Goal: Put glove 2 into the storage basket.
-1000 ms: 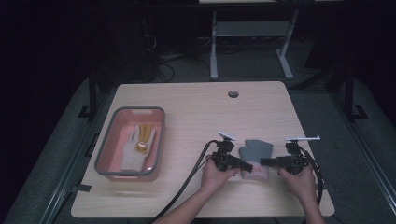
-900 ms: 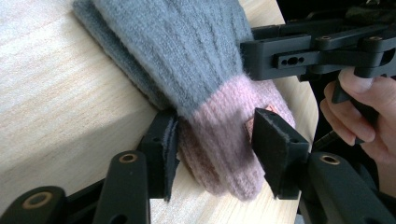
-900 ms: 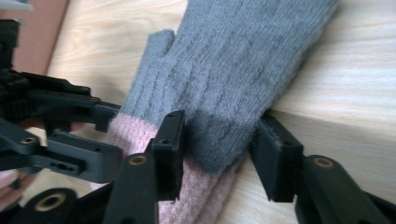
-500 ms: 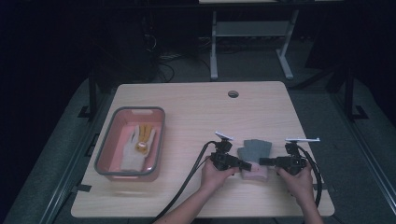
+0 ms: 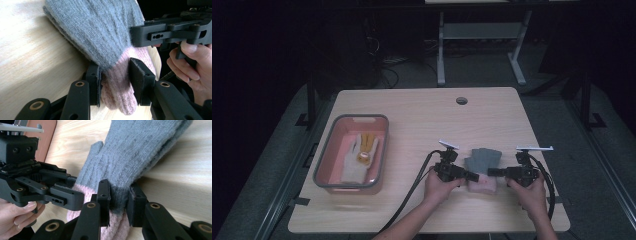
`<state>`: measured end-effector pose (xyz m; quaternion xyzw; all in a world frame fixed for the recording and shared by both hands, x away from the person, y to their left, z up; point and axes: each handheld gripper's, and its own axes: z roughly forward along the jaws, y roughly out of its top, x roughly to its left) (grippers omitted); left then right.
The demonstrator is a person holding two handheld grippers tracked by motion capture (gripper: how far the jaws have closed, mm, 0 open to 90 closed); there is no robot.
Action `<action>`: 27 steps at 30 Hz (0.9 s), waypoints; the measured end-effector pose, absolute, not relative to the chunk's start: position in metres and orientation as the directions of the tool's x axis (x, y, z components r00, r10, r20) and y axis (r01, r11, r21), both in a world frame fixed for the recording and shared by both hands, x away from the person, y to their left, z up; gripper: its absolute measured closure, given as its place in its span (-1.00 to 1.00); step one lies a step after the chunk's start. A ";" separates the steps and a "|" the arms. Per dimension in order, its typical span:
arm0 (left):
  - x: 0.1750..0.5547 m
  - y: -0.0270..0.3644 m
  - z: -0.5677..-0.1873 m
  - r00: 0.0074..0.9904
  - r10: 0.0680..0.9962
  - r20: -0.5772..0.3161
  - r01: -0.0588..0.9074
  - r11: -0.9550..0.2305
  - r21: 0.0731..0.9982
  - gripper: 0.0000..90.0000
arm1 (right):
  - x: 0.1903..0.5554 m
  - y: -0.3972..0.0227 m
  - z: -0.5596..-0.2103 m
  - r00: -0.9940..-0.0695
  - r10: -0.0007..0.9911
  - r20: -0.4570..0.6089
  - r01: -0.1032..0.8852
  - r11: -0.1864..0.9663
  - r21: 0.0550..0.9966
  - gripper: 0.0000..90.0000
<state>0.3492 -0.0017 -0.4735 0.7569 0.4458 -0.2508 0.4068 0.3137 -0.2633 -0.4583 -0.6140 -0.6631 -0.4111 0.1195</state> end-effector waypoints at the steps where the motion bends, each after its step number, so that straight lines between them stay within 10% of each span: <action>1: 0.349 0.000 -0.472 0.478 0.466 -0.744 0.878 -0.269 0.395 0.40 | 0.314 -0.262 -0.457 -0.218 0.716 0.663 0.912 -0.093 0.401 0.67; 27: 0.352 0.056 -0.430 0.514 0.453 -0.728 0.855 -0.211 0.473 0.44 | 0.329 -0.219 -0.417 -0.306 0.665 0.681 0.893 -0.048 0.448 0.67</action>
